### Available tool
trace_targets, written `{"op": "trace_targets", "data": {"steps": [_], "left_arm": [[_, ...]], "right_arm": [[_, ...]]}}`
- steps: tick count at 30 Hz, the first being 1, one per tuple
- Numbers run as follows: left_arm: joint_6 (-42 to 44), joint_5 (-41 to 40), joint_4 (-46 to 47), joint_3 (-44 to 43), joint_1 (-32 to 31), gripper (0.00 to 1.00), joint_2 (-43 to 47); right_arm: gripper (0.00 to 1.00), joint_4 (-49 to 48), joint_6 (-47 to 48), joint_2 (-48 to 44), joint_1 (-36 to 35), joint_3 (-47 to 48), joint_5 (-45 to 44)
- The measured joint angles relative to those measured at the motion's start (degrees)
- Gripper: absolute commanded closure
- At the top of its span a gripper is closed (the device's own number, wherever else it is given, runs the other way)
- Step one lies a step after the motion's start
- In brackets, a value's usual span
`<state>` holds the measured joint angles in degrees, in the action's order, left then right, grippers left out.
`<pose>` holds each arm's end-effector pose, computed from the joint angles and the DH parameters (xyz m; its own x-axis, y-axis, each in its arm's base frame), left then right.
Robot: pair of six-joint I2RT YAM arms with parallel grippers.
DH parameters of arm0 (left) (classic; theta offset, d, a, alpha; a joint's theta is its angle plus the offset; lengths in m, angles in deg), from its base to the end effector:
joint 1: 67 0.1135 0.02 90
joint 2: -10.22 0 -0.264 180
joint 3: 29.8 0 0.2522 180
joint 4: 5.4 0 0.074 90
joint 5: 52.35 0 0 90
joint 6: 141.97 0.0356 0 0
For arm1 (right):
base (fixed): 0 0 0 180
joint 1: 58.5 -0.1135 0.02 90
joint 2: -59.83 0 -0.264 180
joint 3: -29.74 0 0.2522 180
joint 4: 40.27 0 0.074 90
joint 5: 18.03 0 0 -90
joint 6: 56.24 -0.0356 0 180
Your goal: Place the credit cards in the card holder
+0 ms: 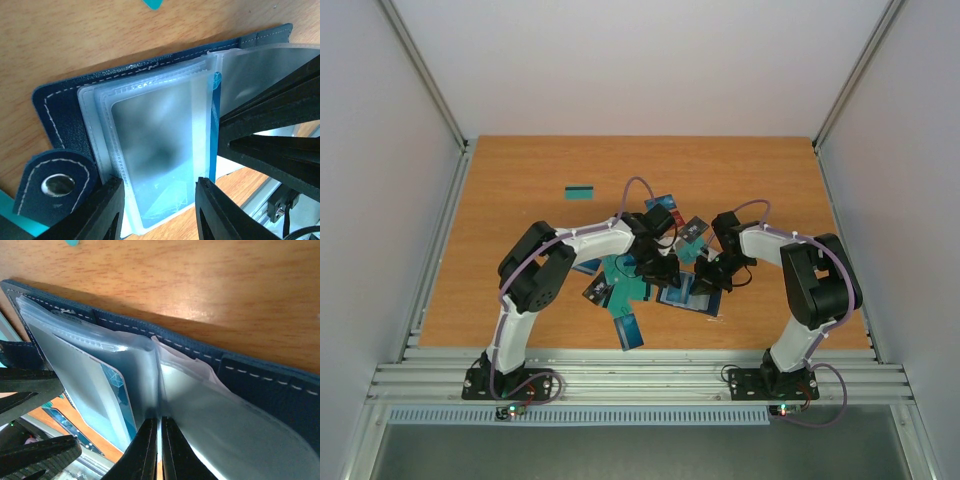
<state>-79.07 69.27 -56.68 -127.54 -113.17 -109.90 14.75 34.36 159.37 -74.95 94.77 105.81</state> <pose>0.2740 -0.3123 0.1457 -0.9180 0.3961 -0.0213 0.3351 0.7456 -0.5760 0.2557 0.0962 0.1274 -0.9565 -0.2915 -0.0140 -0.2496 0.7923 0.5567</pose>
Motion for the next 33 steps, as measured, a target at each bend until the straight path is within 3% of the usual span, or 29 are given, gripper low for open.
{"op": "trace_targets", "data": {"steps": [22, 33], "left_arm": [[-2.0, 0.9, 0.8, 0.2, -0.3, 0.60, 0.1], [-4.0, 0.0, 1.5, 1.7, 1.2, 0.54, 1.7]], "right_arm": [[0.94, 0.3, 1.0, 0.7, 0.5, 0.3, 1.1], [0.94, 1.2, 1.6, 1.7, 0.7, 1.1, 1.9]]}}
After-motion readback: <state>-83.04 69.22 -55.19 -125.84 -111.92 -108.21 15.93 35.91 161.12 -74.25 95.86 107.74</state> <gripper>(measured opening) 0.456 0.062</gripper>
